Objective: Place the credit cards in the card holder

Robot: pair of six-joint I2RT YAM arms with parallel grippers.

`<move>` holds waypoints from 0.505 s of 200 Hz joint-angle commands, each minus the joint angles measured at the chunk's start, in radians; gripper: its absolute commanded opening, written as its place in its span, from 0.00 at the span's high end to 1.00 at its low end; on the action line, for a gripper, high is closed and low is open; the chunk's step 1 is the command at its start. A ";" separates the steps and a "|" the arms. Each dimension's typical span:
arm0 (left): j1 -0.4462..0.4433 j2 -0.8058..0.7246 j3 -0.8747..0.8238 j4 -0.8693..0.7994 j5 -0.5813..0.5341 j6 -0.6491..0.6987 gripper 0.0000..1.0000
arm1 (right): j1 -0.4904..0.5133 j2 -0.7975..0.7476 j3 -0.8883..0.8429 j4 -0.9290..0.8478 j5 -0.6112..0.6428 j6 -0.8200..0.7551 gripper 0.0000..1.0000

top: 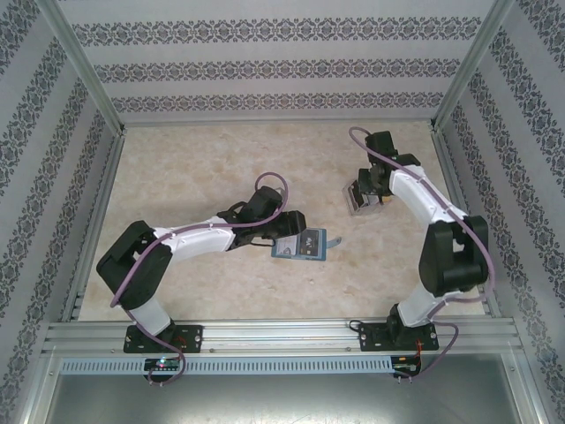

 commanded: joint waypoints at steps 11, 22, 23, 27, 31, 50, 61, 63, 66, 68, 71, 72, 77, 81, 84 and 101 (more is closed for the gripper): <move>0.011 -0.042 -0.002 -0.053 -0.043 0.040 0.37 | -0.017 0.089 0.084 -0.066 0.072 -0.069 0.64; 0.014 -0.046 -0.006 -0.057 -0.047 0.039 0.37 | -0.019 0.109 0.098 -0.067 0.075 -0.072 0.63; 0.014 -0.047 -0.006 -0.057 -0.048 0.039 0.37 | -0.019 0.111 0.099 -0.069 0.075 -0.074 0.63; 0.015 -0.050 -0.009 -0.058 -0.050 0.039 0.36 | -0.019 0.118 0.105 -0.070 0.077 -0.076 0.63; 0.016 -0.050 -0.010 -0.060 -0.051 0.040 0.37 | -0.020 0.125 0.109 -0.070 0.079 -0.079 0.63; 0.020 -0.053 -0.010 -0.063 -0.052 0.040 0.36 | -0.020 0.151 0.128 -0.075 0.098 -0.093 0.58; 0.022 -0.051 -0.007 -0.065 -0.051 0.041 0.36 | -0.021 0.165 0.140 -0.079 0.100 -0.100 0.59; 0.022 -0.051 -0.006 -0.066 -0.051 0.041 0.36 | -0.020 0.167 0.141 -0.080 0.100 -0.100 0.58; 0.021 -0.050 -0.005 -0.066 -0.051 0.041 0.36 | -0.020 0.170 0.143 -0.081 0.101 -0.102 0.58; 0.021 -0.052 -0.005 -0.066 -0.051 0.040 0.36 | -0.021 0.172 0.144 -0.080 0.101 -0.104 0.58; 0.022 -0.051 -0.005 -0.065 -0.051 0.040 0.36 | -0.020 0.176 0.146 -0.080 0.102 -0.104 0.58; 0.022 -0.051 -0.005 -0.065 -0.051 0.041 0.36 | -0.020 0.176 0.147 -0.080 0.102 -0.105 0.58; 0.022 -0.050 -0.004 -0.066 -0.050 0.041 0.36 | -0.021 0.183 0.150 -0.081 0.102 -0.108 0.58; 0.024 -0.049 -0.004 -0.065 -0.048 0.042 0.36 | -0.020 0.189 0.154 -0.082 0.105 -0.110 0.58; 0.023 -0.049 -0.002 -0.066 -0.048 0.041 0.36 | -0.020 0.192 0.156 -0.082 0.108 -0.110 0.58; 0.025 -0.046 -0.001 -0.068 -0.044 0.040 0.36 | -0.020 0.219 0.175 -0.098 0.114 -0.112 0.59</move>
